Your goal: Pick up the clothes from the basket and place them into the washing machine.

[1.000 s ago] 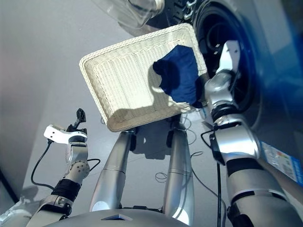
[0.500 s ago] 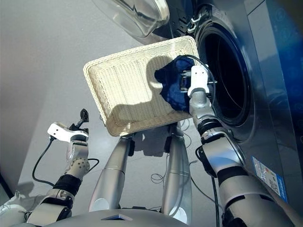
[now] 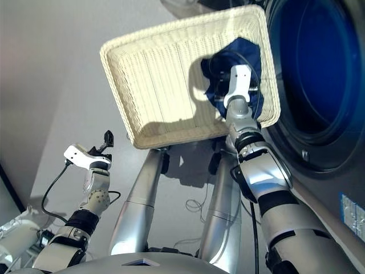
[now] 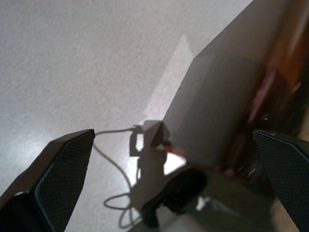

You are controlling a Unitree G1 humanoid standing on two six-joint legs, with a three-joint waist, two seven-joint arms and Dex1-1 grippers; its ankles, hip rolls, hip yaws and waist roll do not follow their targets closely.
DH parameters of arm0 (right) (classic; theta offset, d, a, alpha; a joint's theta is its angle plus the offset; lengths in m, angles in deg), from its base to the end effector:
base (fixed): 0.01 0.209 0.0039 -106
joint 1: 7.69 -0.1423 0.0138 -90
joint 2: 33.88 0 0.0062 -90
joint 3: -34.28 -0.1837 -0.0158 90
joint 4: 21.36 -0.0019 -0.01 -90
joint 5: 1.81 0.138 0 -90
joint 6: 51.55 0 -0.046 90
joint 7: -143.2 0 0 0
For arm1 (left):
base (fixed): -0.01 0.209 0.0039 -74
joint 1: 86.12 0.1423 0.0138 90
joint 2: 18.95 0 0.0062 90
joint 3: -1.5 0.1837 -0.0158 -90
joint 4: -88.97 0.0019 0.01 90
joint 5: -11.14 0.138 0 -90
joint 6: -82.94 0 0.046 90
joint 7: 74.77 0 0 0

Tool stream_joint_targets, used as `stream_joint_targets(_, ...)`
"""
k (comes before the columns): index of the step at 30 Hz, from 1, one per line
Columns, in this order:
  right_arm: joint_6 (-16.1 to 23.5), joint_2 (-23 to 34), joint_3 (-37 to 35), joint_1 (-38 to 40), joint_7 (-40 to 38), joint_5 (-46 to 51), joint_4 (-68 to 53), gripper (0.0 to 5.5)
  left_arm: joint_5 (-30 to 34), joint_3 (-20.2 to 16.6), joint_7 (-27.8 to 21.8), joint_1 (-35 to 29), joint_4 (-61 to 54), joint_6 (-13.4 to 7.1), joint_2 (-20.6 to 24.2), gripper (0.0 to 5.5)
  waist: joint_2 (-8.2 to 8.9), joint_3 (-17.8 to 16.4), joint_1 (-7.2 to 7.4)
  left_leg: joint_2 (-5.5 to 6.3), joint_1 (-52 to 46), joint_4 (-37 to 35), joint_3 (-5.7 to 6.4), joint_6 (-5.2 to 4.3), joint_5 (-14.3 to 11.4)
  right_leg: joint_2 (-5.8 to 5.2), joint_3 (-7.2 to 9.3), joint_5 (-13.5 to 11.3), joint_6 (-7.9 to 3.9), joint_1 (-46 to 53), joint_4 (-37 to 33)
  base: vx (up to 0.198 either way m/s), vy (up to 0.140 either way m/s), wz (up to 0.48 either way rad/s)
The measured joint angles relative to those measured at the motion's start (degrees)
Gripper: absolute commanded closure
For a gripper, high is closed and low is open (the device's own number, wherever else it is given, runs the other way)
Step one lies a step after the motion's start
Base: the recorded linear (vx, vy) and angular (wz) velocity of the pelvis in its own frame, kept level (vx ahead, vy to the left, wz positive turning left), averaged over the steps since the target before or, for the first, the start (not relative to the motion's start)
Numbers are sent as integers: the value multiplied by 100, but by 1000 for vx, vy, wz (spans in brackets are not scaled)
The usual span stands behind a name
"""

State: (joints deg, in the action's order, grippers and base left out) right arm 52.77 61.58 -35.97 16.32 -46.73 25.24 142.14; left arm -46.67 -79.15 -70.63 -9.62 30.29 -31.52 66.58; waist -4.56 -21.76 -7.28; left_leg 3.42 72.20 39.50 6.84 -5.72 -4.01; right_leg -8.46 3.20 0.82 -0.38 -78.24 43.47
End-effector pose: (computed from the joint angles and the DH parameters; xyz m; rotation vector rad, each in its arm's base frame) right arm 0.3705 -0.1850 0.1675 -0.1560 -0.1169 -0.1769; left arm 0.2371 0.1793 0.0087 -0.7053 -0.0225 0.2606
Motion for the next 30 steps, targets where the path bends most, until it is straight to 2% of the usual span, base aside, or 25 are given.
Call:
stream_joint_targets(4,-9,-21,3,-127,-195,-247,5,550,118,127,21,-14,-178,2,28,0,-4,-51,6,-2,37,-1,7,0,0,4,6,0,-3,-37,-22,0,0,0)
stream_joint_targets(7,-9,-55,7,-135,-272,-347,-4,550,146,116,62,-38,-218,3,29,0,-5,-51,1,-37,31,39,40,0,0,21,-4,-7,-96,-20,-30,0,0,0)
stream_joint_targets(11,-56,-81,5,3,-350,-444,11,550,173,70,65,-75,-285,2,28,0,-5,-50,2,-37,-102,50,60,0,1,29,29,-8,-100,182,-107,0,0,0)
stream_joint_targets(13,-129,-107,72,158,-407,-629,-9,550,174,53,69,-64,-275,0,28,0,-6,-43,-1,-52,-308,-57,99,7,5,31,85,-37,-170,441,-289,0,0,0)
stream_joint_targets(15,-162,-160,96,244,-560,-878,-4,550,173,16,74,-73,-256,-3,26,0,-2,-39,40,-91,-571,-360,80,58,43,14,111,-69,-219,719,-580,0,0,0)
stream_joint_targets(17,-182,-204,124,259,-735,-1236,-20,550,187,-58,78,-81,-213,-7,19,0,-2,-16,87,-123,-876,-847,63,106,165,15,154,-144,-348,1024,-1037,0,0,0)
stream_joint_targets(19,-232,-171,210,333,-950,-1604,-132,550,200,-76,105,-66,-156,-16,19,0,16,42,146,-125,-1161,-1187,36,140,196,21,151,-153,-361,1292,-1345,0,0,0)
stream_joint_targets(22,-372,35,250,699,-1547,-2693,-706,550,314,-167,215,-43,-67,-36,6,0,51,293,180,-136,-1375,-1483,-43,190,307,1,138,-220,-392,1473,-1550,0,0,0)
stream_joint_targets(24,-568,137,248,758,-1946,-3289,-742,550,388,-223,327,-23,-48,-119,15,0,60,336,249,-116,-1496,-1529,-75,151,477,-12,121,-352,-314,1580,-1544,-42,16,47)
stream_joint_targets(26,-803,331,214,746,-2381,-3800,-735,550,394,-264,402,-83,-35,-170,-2,0,68,414,280,-65,-1484,-1538,-79,154,493,-13,119,-474,-219,1573,-1563,-95,43,122)
stream_joint_targets(27,-892,438,182,691,-2528,-3928,-658,550,392,-288,447,-118,-51,-184,-17,0,69,418,280,-82,-1476,-1520,-79,172,447,-5,126,-410,-161,1572,-1549,0,0,0)
stream_joint_targets(28,-988,462,142,580,-2642,-4019,-462,550,392,-294,474,-133,-43,-200,-13,0,63,422,255,-62,-1465,-1502,-84,164,431,-19,122,-463,-97,1569,-1550,0,0,0)
stream_joint_targets(30,-1200,577,90,189,-2902,-4034,53,550,391,-281,504,-165,-89,-249,-10,0,60,425,231,-73,-1429,-1520,-90,171,423,-20,119,-453,-109,1515,-1551,0,0,0)
